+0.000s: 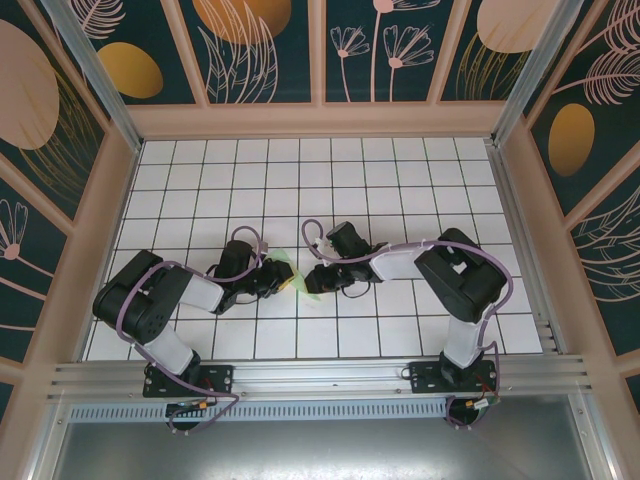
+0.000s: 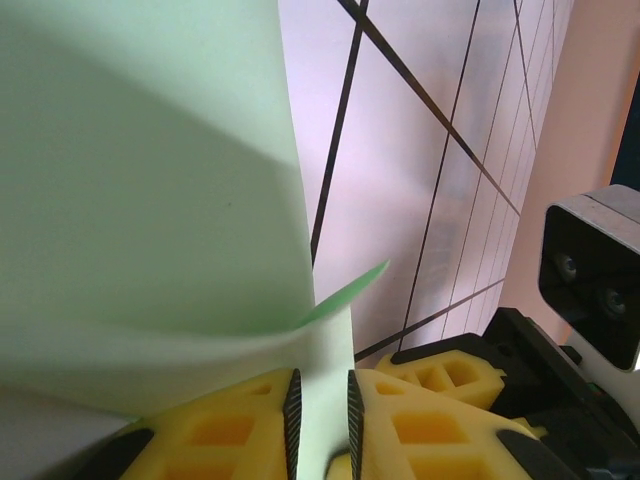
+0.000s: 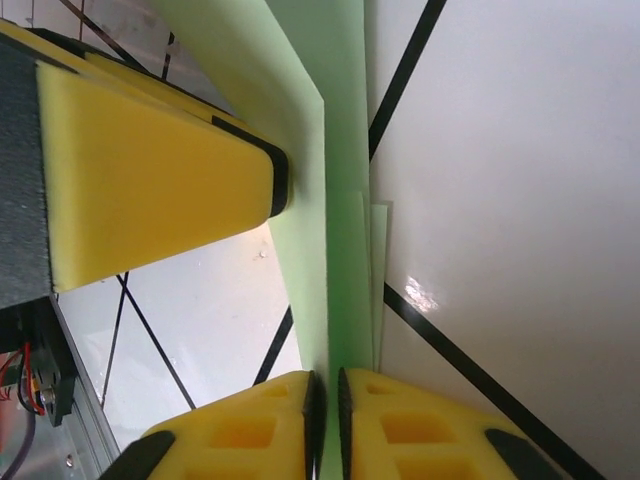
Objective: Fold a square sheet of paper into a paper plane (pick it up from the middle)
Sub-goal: Fold the wing for the fifth time at the center of the table.
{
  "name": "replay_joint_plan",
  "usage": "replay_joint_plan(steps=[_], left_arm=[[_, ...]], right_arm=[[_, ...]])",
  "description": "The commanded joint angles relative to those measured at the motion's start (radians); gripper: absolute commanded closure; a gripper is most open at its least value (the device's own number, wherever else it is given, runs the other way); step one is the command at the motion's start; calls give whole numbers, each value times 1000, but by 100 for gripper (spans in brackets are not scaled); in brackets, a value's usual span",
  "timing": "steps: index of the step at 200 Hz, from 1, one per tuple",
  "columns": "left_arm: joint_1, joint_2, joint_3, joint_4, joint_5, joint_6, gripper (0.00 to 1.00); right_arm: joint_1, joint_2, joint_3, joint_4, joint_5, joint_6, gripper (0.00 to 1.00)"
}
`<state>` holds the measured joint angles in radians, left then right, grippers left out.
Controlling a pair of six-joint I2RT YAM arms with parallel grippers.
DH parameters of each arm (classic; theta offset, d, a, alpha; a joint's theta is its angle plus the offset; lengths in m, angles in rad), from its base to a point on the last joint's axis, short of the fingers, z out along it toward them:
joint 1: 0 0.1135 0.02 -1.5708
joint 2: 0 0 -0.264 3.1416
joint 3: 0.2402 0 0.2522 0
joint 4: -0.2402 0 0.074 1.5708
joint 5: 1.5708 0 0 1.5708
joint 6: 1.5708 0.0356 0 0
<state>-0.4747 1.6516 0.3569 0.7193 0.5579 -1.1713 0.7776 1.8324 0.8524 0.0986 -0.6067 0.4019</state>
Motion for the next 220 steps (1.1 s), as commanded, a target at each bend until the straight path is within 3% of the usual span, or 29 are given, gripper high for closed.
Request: replay_joint_plan(steps=[1,61,128,220], left_arm=[[-5,42,1,-105,-90,28,77],[-5,48,-6,-108,-100,21,78],[-5,42,-10,-123,-112,29,79],[-5,40,-12,-129,-116,34,79]], right_arm=[[-6,24,-10,-33,11,-3,85],[-4,48,-1,-58,36,6,86],[-11,-61,-25,-112,26,-23,76],[-7,6,-44,-105,54,-12,84]])
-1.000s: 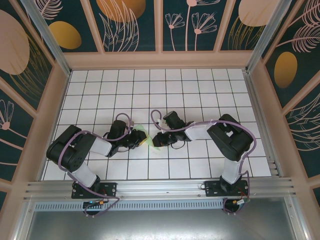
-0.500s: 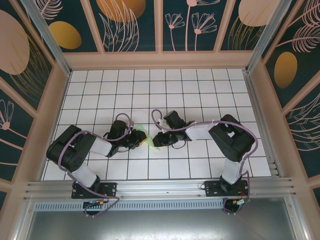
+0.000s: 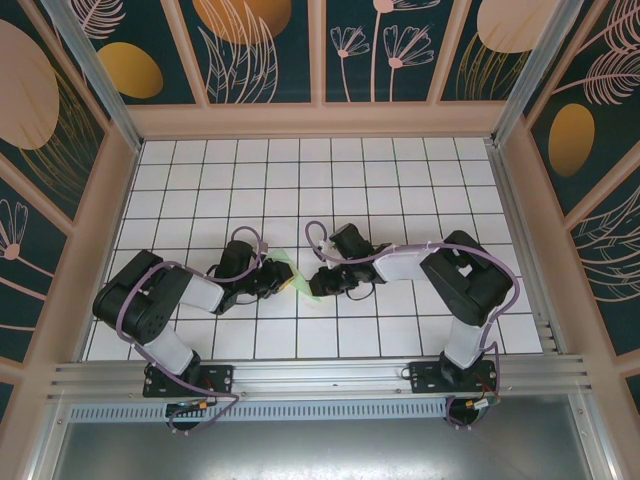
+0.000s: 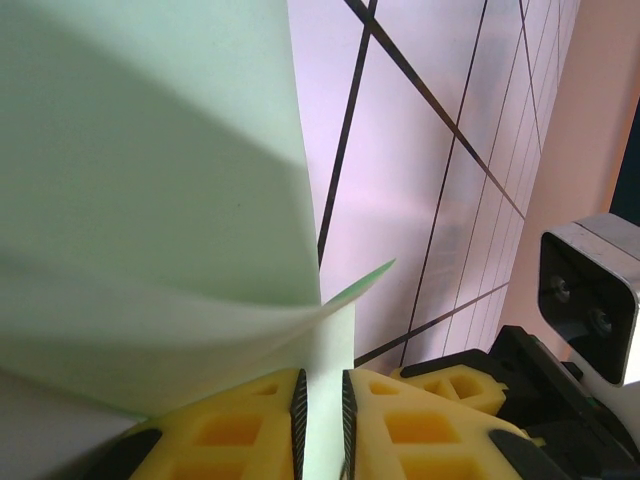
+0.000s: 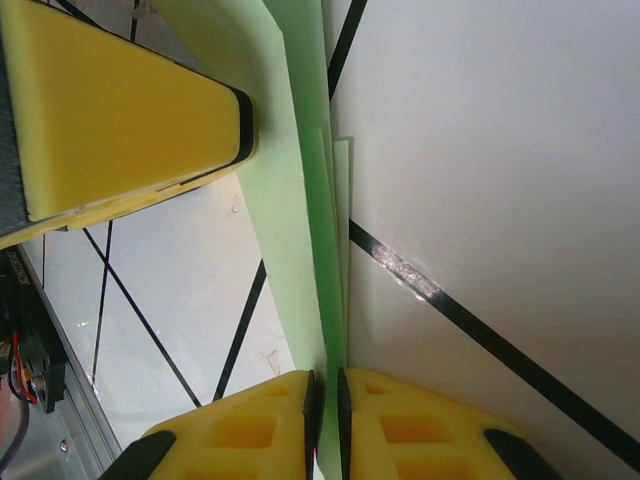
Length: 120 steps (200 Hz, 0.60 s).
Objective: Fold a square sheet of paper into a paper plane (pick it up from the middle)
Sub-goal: Fold the wing for the fifth time at the center of the table.
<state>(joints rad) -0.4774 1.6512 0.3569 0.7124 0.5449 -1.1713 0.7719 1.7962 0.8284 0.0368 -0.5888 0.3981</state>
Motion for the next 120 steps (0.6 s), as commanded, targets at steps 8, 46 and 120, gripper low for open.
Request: replay_joint_plan(steps=[8,46,120], left_arm=[[-2,40,-12,-123,-104,34,79],[-3,38,-11,-131,-107,36,79],[-3,33,-12,-142,-112,41,79]], right_arm=[[-2,49,-18,-46,38,-6,84],[-3,-27,-14,-69,32,-10,83],[-5,-39,-32,-89,17,-28,84]])
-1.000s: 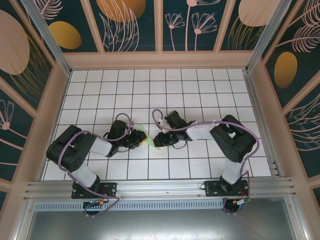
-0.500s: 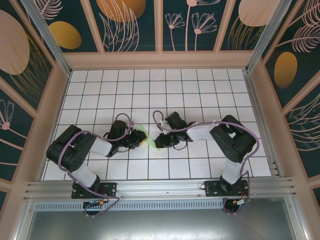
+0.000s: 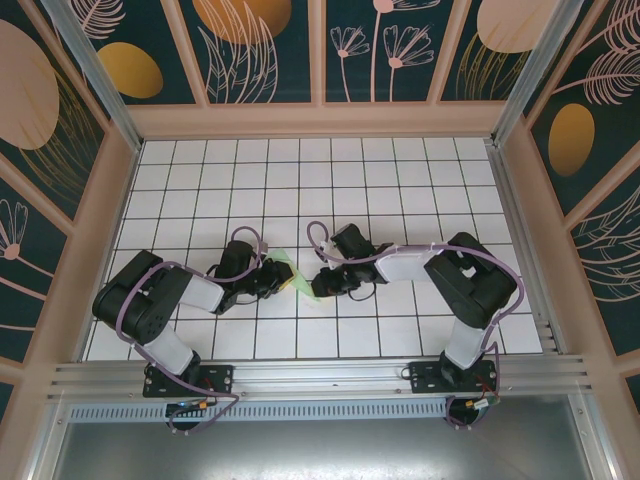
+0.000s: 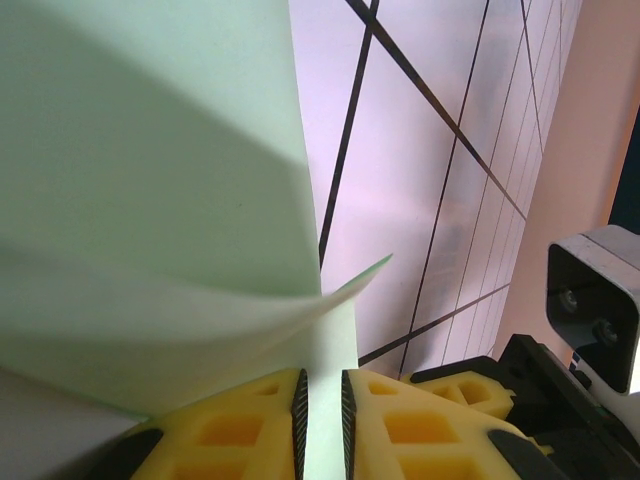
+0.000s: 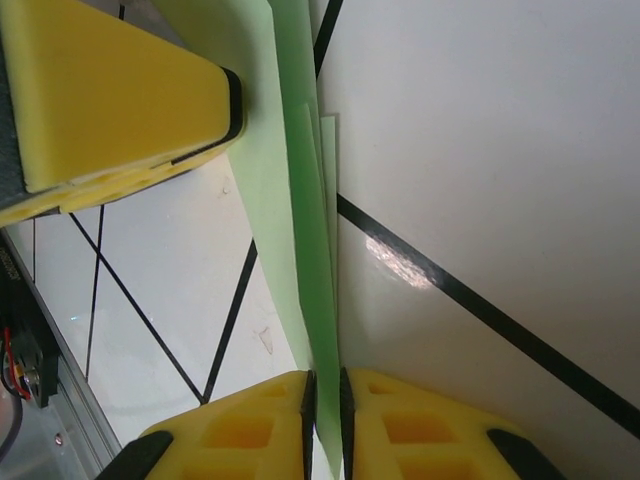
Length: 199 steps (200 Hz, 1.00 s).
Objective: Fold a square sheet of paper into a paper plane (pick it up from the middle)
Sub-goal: Fold the wing for the fifth time at the center of the table.
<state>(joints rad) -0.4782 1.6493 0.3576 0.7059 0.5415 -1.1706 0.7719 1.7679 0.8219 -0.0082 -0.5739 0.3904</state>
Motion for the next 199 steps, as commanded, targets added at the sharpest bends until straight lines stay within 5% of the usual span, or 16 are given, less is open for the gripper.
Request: replay_joint_plan(steps=[1,199], left_arm=[[-2,35,-12,-135,-108,39,79],[-2,35,-24,-137,-112,42,80]], right_arm=[[-5,-11,-27,-43,1,-21,84],[-5,-18,20,0,-18,-28,81]])
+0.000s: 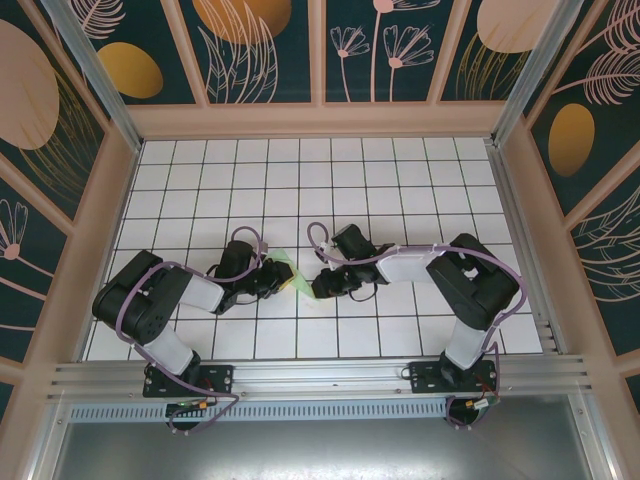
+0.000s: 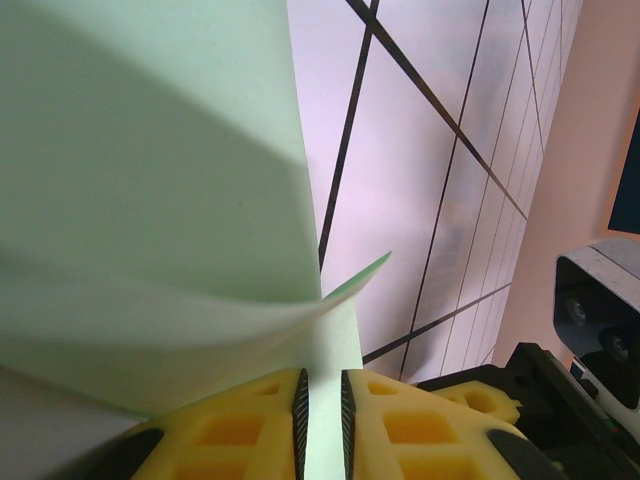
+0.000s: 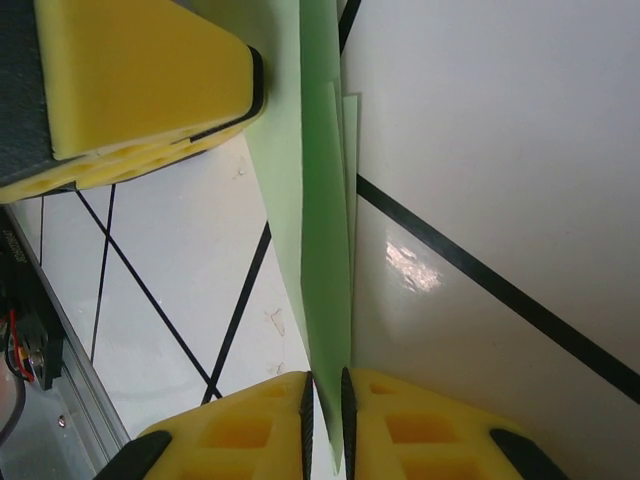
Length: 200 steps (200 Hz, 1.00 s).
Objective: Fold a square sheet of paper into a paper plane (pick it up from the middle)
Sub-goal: Fold the wing for the fifth time at the center of the table.
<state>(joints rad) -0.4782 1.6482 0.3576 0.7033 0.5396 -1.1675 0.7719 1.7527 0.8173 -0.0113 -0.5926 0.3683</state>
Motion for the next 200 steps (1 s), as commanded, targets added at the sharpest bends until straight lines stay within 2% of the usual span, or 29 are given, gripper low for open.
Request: replay_joint_plan(steps=[1,42,70,103,133,200], left_arm=[[-2,35,-24,-134,-110,39,80],[-2,37,-25,-133,-110,38,80],[-2,38,-26,-133,-111,38,80],[-2,43,-28,-131,-112,38,80],[-2,44,-31,-131,-115,37,80],[-2,48,-46,-126,-124,32,80]], right_arm=[[-5,-3,25,3,0,-6,81],[-5,-6,30,11,15,-3,79],[-6,1,33,16,-4,-3,84],[-5,-4,26,16,-5,-2,84],[-1,1,20,20,-26,-9,92],[27,55,19,0,-20,-28,94]])
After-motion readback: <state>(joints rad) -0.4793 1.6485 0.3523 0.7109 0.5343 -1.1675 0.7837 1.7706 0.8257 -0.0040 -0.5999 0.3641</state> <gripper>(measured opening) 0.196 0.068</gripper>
